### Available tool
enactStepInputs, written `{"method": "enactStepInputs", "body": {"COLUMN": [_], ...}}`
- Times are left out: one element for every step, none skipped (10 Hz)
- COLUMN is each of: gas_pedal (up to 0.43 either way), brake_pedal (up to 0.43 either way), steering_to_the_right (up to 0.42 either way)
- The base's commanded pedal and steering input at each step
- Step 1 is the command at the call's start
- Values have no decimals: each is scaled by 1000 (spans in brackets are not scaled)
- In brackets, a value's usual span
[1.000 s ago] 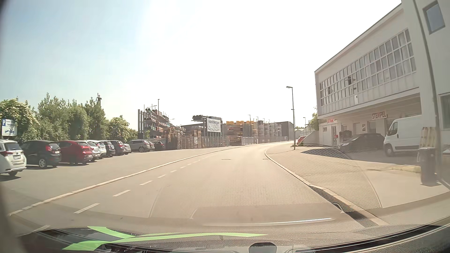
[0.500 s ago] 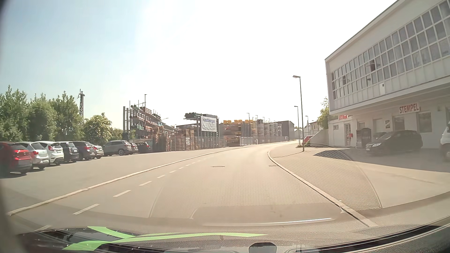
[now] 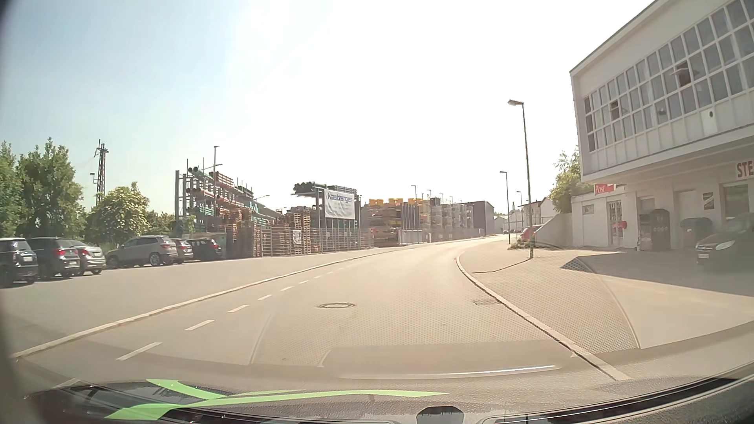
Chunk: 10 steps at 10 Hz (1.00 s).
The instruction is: Follow the waypoints while adhering to traffic rules and regulations
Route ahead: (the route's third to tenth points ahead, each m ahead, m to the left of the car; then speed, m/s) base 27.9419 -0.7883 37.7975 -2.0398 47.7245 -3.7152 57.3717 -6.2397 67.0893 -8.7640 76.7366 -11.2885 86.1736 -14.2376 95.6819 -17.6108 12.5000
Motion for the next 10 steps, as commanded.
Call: {"method": "enactStepInputs", "body": {"gas_pedal": [157, 157, 157, 150, 150, 138, 138, 138, 130, 87], "brake_pedal": [0, 0, 0, 0, 0, 0, 0, 0, 0, 0], "steering_to_the_right": [3, 4, 4, 4, 4, 5, 6, 10, 13, 16]}}
